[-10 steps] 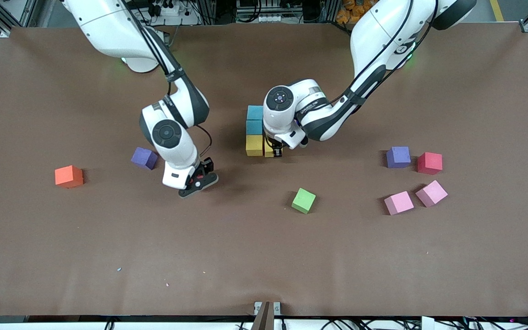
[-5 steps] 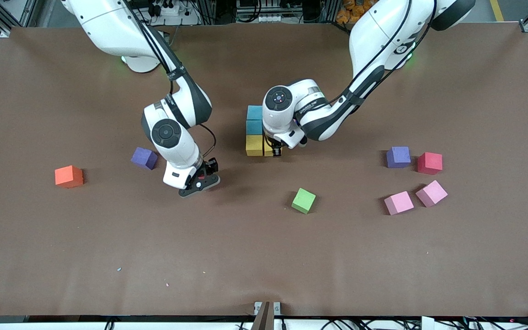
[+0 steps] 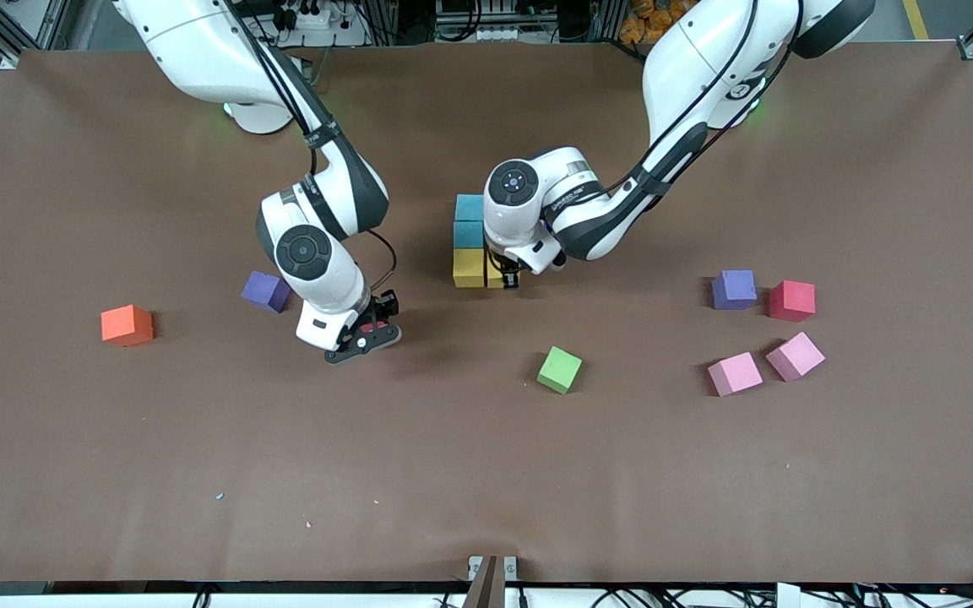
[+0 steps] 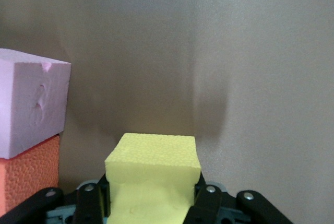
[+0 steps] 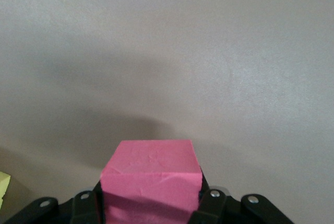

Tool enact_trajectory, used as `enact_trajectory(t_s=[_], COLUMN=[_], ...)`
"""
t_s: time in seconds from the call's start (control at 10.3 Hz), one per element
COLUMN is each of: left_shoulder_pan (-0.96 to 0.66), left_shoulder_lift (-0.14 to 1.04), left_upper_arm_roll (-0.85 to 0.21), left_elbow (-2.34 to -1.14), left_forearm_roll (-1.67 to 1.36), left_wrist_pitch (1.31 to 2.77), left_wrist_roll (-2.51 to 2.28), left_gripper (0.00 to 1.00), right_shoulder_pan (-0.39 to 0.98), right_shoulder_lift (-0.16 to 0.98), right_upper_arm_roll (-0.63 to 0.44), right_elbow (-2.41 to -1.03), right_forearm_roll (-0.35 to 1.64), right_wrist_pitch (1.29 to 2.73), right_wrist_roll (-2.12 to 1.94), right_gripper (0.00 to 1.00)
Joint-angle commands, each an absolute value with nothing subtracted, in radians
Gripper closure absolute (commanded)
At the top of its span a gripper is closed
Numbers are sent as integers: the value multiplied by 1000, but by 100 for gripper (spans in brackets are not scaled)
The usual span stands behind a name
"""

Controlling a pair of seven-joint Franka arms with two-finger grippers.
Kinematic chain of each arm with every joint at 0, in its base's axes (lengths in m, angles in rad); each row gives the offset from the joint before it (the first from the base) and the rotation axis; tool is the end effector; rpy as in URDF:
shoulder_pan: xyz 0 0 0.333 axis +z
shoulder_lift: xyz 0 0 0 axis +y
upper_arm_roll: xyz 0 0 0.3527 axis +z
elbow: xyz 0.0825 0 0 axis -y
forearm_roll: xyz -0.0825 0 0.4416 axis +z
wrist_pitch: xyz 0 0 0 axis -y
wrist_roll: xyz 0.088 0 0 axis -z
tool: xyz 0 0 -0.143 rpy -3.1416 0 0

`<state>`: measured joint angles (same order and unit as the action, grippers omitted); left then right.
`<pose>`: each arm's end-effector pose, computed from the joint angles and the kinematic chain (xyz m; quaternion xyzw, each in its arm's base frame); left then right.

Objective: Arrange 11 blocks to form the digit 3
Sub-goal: 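Carry the pink cube to center while the left gripper releases yellow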

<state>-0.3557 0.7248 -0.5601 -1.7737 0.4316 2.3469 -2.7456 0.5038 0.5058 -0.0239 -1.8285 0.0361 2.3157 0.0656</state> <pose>0.4627 -0.5442 0.1493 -0.6850 -0.7279 0.0279 0.0118 0.6238 0.3273 0.2113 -0.9807 -0.1950 0.0108 0.0046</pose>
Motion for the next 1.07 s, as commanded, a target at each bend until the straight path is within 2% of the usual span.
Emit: enact_trajectory(t_s=[0.0, 0.39, 0.49, 0.58, 0.68, 0.97], left_shoulder_pan=[-383, -385, -384, -385, -385, -368], left_shoulder_lift=[732, 733, 733, 733, 730, 678], left_upper_arm_roll=[-557, -555, -555, -555, -555, -558], left_elbow=[-1756, -1744, -1744, -1746, -1746, -1746], left_forearm_roll=[433, 433, 433, 442, 442, 437], left_wrist_pitch=[2329, 2329, 2329, 2329, 2329, 2298], left_wrist_roll=[-2861, -2864, -2862, -2855, -2861, -2855], left_gripper=[100, 98, 77, 13, 0, 0], right_shoulder_pan=[486, 486, 485, 488, 495, 508], right_shoulder_lift=[500, 499, 499, 502, 502, 505], right_upper_arm_roll=[-20, -20, -20, -20, -20, -18], right_elbow=[-1807, -1809, -1809, -1807, -1806, -1796], right_forearm_roll=[48, 48, 48, 48, 48, 49], right_wrist_pitch=[2270, 2250, 2250, 2252, 2253, 2252], right_wrist_roll=[72, 74, 75, 77, 93, 120], right_gripper=[87, 87, 87, 87, 87, 87])
